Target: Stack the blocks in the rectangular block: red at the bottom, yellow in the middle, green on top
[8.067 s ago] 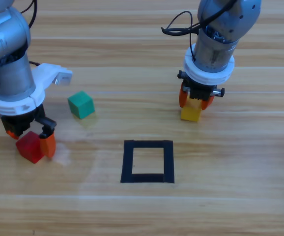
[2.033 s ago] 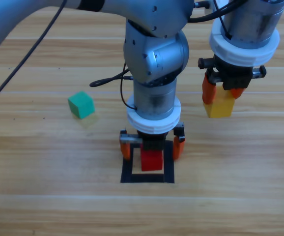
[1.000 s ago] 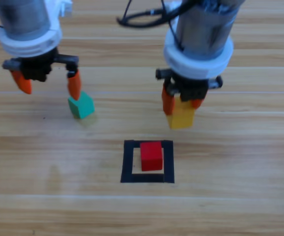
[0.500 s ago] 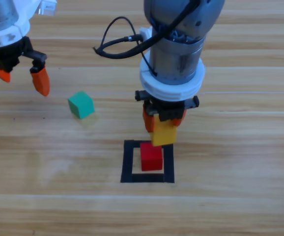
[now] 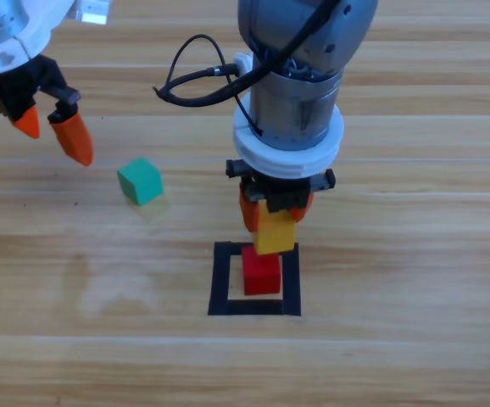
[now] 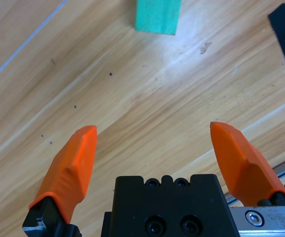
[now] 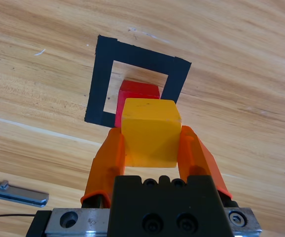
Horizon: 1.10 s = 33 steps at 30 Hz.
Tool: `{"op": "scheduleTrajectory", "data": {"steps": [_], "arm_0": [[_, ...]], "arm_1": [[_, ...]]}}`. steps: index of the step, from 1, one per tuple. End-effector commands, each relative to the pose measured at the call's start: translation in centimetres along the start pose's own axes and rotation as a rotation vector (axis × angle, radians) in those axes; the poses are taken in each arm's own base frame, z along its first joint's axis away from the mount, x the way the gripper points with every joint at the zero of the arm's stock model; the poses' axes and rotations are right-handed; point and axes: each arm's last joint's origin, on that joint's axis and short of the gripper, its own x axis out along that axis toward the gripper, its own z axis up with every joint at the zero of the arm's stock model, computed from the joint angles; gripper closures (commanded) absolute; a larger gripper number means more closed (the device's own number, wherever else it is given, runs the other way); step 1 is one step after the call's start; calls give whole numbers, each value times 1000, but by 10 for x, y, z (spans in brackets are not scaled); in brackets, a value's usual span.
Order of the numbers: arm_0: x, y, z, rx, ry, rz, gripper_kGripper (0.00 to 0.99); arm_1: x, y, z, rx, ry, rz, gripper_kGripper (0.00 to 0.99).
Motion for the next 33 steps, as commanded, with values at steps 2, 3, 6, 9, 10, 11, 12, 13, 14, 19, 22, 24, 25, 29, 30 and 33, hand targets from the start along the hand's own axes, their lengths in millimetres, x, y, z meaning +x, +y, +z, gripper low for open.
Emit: {"op": "scheduleTrajectory", "data": {"steps": [2,3,6,9,10,11,12,13,14,19,22,24,25,29,30,33], "arm_0": [[8,16,4,18,-8,-29,11],[9,17,5,20,-5,-25,11],[13,19,9,21,3,-16,11],[15,20,13,26,5,-7,5],[15,21,14,27,4,-5,2],[15,21,15,29,1,-4,0],[15,21,15,32,0,-2,0],[15,21,16,35,0,-2,0],[16,21,16,35,3,-3,0],[20,22,17,39,9,-12,0],[22,21,18,42,12,-23,0],[22,22,18,42,10,-29,0],[22,21,18,45,8,-31,0],[23,21,18,46,9,-41,0],[24,21,19,46,10,-43,0],[25,20,18,48,12,-49,0]], "arm_1": [[50,17,-6,-26,96,-48,990],[50,18,-6,-26,93,-46,990],[52,19,-5,-28,95,-47,990],[52,19,-5,-28,92,-44,990],[52,19,-5,-28,92,-44,990],[52,19,-5,-26,92,-45,990],[52,20,-5,-28,92,-44,990],[52,20,-5,-28,92,-44,990],[51,20,-6,-29,91,-43,990],[49,22,-7,-34,89,-43,990],[49,22,-8,-35,89,-41,990],[48,23,-8,-37,87,-41,990],[48,23,-8,-36,88,-40,990],[48,23,-9,-36,88,-39,990],[48,24,-9,-38,88,-39,990],[48,24,-9,-36,88,-39,990]]}}
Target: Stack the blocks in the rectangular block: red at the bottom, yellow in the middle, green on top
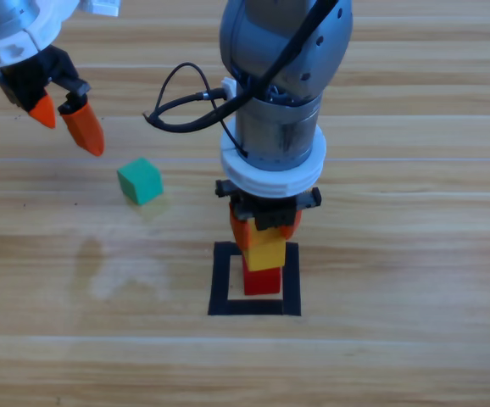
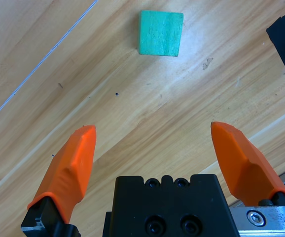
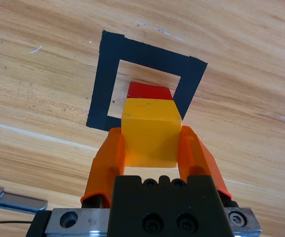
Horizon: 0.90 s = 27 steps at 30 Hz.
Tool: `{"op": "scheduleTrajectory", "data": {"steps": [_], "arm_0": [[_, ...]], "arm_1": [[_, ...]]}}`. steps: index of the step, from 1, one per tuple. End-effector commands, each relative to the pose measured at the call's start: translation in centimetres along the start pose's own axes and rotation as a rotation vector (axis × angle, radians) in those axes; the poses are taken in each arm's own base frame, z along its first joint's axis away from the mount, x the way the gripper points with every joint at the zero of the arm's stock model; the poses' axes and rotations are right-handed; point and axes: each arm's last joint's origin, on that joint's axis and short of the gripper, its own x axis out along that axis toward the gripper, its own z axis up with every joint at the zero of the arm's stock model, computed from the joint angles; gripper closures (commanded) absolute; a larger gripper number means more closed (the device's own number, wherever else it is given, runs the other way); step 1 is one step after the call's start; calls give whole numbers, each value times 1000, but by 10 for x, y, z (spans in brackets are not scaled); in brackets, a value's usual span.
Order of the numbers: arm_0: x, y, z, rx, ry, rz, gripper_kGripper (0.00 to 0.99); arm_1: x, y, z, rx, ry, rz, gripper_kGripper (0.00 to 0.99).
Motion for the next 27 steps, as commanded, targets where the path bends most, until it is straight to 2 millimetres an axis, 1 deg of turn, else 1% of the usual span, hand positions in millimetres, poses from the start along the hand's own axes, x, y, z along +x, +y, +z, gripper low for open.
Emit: {"op": "scheduleTrajectory", "data": {"steps": [1,15,16,17,18,19,20,22,24,26,27], "arm_0": [[18,11,1,-7,37,-31,0],[21,10,0,-9,44,-42,0],[22,10,0,-9,47,-43,0],[22,10,0,-8,48,-44,0],[23,10,0,-8,51,-45,0],[25,10,0,-9,54,-45,0],[25,10,0,-9,56,-45,0],[27,11,1,-10,58,-48,0],[30,12,2,-11,64,-50,0],[31,11,2,-11,67,-51,0],[31,11,2,-12,65,-51,0]], "arm_1": [[26,14,-10,-27,55,-36,990],[27,14,-10,-21,56,-41,990],[27,14,-10,-21,58,-41,944],[26,14,-11,-21,57,-42,741],[25,13,-11,-20,56,-44,409],[24,13,-11,-20,57,-45,166],[23,13,-11,-16,56,-48,97],[19,12,-12,-17,50,-47,56],[11,12,-14,-20,36,-44,24],[-7,11,-18,-27,2,-41,2],[-20,9,-21,-30,-22,-39,1]]}}
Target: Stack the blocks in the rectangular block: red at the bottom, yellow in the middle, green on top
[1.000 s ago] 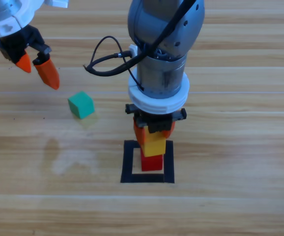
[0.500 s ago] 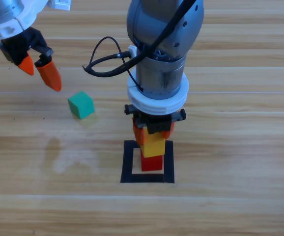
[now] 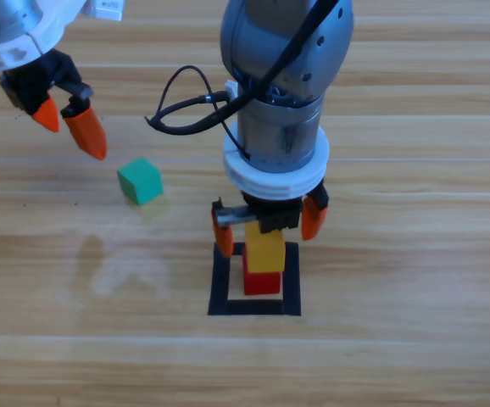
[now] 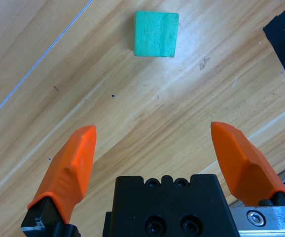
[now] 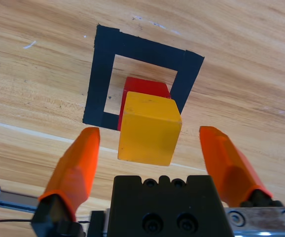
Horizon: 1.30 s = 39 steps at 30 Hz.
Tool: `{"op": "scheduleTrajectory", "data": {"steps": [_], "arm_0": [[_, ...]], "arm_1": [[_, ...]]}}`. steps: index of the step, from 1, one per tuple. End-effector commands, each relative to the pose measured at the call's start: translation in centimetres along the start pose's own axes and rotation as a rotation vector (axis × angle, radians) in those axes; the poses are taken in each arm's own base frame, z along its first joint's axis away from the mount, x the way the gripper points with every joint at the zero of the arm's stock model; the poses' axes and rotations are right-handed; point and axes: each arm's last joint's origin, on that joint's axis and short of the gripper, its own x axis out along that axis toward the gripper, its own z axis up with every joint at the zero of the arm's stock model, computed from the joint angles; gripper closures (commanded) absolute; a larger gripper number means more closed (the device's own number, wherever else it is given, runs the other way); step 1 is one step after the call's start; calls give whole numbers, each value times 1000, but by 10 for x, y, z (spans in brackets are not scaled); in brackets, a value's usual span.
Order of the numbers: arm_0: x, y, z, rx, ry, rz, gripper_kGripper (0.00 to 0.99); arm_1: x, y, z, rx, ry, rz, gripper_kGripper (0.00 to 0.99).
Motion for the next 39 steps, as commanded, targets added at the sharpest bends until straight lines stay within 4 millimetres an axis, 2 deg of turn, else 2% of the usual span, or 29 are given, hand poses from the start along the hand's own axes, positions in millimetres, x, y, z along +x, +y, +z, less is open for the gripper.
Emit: {"op": "scheduleTrajectory", "data": {"steps": [1,7,10,12,14,16,17,18,19,21,24,28,39], "arm_0": [[26,11,1,-26,58,-30,0],[32,16,10,-67,61,1,0],[49,10,28,-64,78,24,0],[58,2,37,-53,89,39,0],[70,-5,44,-43,110,54,0],[82,-12,50,-29,130,64,0],[89,-15,54,-20,139,72,0],[94,-18,55,-12,147,76,0],[99,-20,57,-7,150,81,0],[104,-24,60,-1,152,83,0],[110,-28,62,3,158,82,0],[121,-32,65,11,164,86,0],[143,-32,65,1,177,120,30]], "arm_1": [[-34,8,-24,-44,-63,-24,0],[-118,-21,-52,-45,-205,20,0],[-147,-43,-70,-64,-258,36,0],[-154,-57,-81,-81,-287,55,0],[-154,-82,-89,-89,-315,87,0],[-147,-124,-102,-96,-343,176,0],[-140,-154,-110,-74,-372,241,0],[-137,-171,-116,-85,-392,278,0],[-135,-182,-120,-113,-413,294,0],[-134,-197,-131,-175,-466,211,0],[-127,-204,-139,-239,-466,142,1],[-116,-198,-132,-384,-427,118,1],[-108,-195,-133,-419,-382,160,2]]}}
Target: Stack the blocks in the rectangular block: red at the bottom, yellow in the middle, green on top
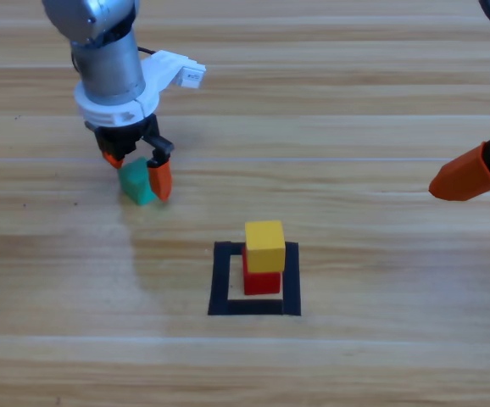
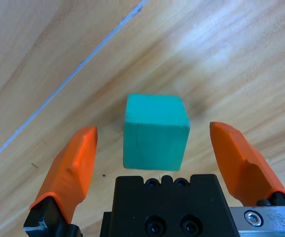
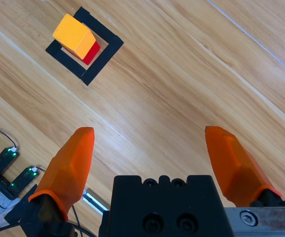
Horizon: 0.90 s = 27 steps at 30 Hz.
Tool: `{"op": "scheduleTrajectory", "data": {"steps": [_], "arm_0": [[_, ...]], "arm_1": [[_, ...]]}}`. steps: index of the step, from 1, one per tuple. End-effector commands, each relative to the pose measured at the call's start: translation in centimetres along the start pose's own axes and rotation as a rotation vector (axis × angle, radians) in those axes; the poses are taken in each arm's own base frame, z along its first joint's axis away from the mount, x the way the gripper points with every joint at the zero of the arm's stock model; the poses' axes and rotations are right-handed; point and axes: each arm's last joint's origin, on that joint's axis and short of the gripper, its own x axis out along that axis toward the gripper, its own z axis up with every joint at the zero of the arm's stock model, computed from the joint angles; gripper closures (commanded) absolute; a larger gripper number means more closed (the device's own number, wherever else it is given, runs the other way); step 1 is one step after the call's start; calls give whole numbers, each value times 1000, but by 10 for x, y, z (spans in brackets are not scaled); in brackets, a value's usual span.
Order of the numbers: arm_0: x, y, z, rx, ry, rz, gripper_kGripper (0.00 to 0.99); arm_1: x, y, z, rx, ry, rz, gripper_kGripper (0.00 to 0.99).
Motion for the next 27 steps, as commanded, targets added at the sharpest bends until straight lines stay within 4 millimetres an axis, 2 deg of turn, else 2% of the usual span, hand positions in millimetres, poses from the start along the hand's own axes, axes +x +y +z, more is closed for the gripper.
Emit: {"op": "scheduleTrajectory", "data": {"steps": [1,9,12,14,15,16,17,20,23,27], "arm_0": [[37,-8,2,10,62,11,31],[45,-5,1,6,71,16,88],[48,-1,-1,-2,78,14,200],[52,0,-4,-3,84,13,366],[54,-1,-5,-3,85,15,574],[54,-1,-5,-5,83,15,706],[54,-1,-5,-18,86,29,794],[44,-1,-12,-56,88,57,847],[22,-3,-16,-110,63,70,929],[-22,-16,-12,-243,31,28,958]], "arm_1": [[19,-5,-7,14,74,16,2],[21,-5,-8,13,82,20,2],[23,-5,-8,7,88,20,2],[23,-5,-8,7,88,20,2],[23,-5,-8,7,90,20,2],[23,-5,-8,7,90,20,2],[23,-5,-8,7,90,20,2],[24,-5,-9,7,93,19,2],[24,-5,-8,7,93,19,2],[23,-5,-9,6,90,20,2]]}}
